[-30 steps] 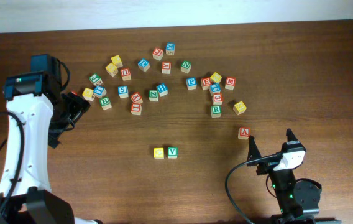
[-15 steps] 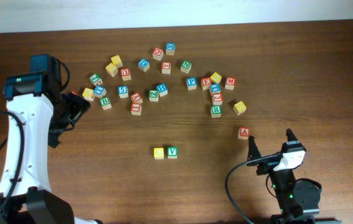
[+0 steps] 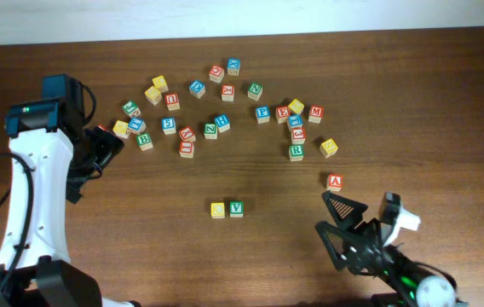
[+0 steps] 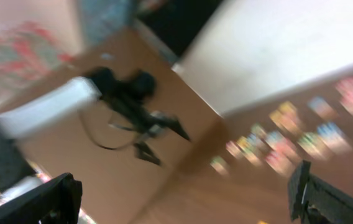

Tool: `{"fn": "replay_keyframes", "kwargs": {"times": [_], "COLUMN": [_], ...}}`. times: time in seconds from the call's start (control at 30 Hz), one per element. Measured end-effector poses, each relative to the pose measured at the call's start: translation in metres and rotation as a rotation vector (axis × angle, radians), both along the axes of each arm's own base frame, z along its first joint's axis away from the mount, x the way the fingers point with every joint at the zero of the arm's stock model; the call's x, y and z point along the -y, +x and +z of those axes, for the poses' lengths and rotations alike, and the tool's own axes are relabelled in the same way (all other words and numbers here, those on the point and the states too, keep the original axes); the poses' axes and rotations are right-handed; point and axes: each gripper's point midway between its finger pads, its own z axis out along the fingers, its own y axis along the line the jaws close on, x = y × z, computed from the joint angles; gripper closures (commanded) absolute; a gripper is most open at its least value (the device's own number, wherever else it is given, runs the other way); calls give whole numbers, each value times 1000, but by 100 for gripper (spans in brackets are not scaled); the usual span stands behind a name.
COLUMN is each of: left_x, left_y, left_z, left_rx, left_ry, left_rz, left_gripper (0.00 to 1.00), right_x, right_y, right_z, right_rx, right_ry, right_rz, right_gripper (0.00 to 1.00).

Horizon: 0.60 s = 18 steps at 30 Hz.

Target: Spell out CVPR

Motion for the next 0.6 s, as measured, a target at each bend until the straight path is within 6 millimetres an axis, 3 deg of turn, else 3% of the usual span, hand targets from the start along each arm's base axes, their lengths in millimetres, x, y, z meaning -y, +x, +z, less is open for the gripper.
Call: {"fn": "replay_keyframes", "kwargs": {"times": [0.1,0.17,0.33,0.4,0.6], "left_x": [0,0,0,0,0], "left_y": [0,0,0,0,0], "left_z": [0,0,0,0,-1], "left_rx": [-1,-1,-1,-1,-1], "left_ry": [-1,0,-1,0,0], "left_rz": [0,0,0,0,2], "left_gripper": [1,1,1,1,1], "right_x": [5,12,23,20,18], "right_y": [-27,-27,-59,-55,-16], "right_z": [47,60,148,163,159], "right_rx": [218,233,408,377,169], "right_ry": [71,124,102,-37,-459], "right_rz": [4,-33,-144,-214,-274], "right_gripper": [2,2,2,2,2]}}
